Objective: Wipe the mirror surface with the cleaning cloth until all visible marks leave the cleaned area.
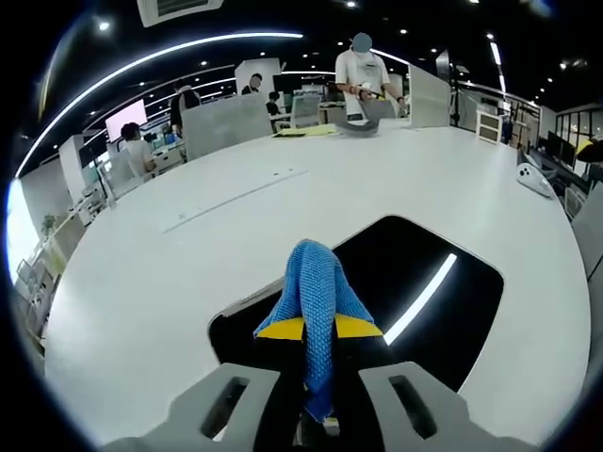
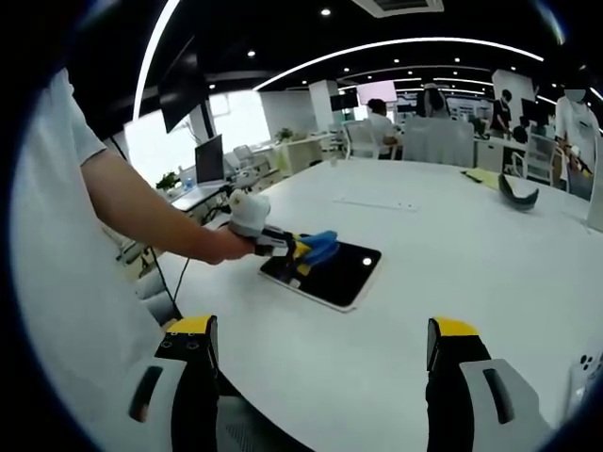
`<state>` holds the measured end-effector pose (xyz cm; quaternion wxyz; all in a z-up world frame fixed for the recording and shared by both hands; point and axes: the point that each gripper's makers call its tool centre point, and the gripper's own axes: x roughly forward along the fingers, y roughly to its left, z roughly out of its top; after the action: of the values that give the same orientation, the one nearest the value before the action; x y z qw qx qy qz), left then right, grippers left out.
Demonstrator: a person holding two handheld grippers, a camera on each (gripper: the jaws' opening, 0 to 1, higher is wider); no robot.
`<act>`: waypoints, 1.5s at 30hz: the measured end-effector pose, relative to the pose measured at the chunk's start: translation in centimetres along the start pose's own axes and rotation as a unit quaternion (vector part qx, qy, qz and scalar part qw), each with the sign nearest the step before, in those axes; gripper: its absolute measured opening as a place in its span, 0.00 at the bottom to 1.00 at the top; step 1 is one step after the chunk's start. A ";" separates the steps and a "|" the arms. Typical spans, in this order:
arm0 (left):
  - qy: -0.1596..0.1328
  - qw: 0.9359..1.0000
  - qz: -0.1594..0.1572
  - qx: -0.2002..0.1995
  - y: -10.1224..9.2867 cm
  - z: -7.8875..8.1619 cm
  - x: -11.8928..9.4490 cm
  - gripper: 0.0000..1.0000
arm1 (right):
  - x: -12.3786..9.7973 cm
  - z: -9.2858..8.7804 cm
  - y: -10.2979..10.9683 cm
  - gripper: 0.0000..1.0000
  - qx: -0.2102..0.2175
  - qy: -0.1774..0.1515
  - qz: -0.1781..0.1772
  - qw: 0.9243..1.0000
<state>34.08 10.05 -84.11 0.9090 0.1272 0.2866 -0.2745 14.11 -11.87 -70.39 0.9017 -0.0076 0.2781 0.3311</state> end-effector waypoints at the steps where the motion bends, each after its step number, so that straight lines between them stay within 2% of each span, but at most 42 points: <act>1: 0.000 1.000 0.000 0.000 0.1 0.0 0.0 0.07 | 0.0 0.0 0.0 0.91 0.001 0.001 0.000 1.000; 45: -0.002 1.000 0.007 0.007 3.0 0.9 1.6 0.07 | 0.1 -0.1 -1.3 0.91 0.015 0.003 -0.022 1.000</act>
<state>37.36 11.43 -84.10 0.9107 0.1348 0.2815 -0.2706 14.93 -12.79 -70.72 0.9080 -0.0011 0.2856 0.3066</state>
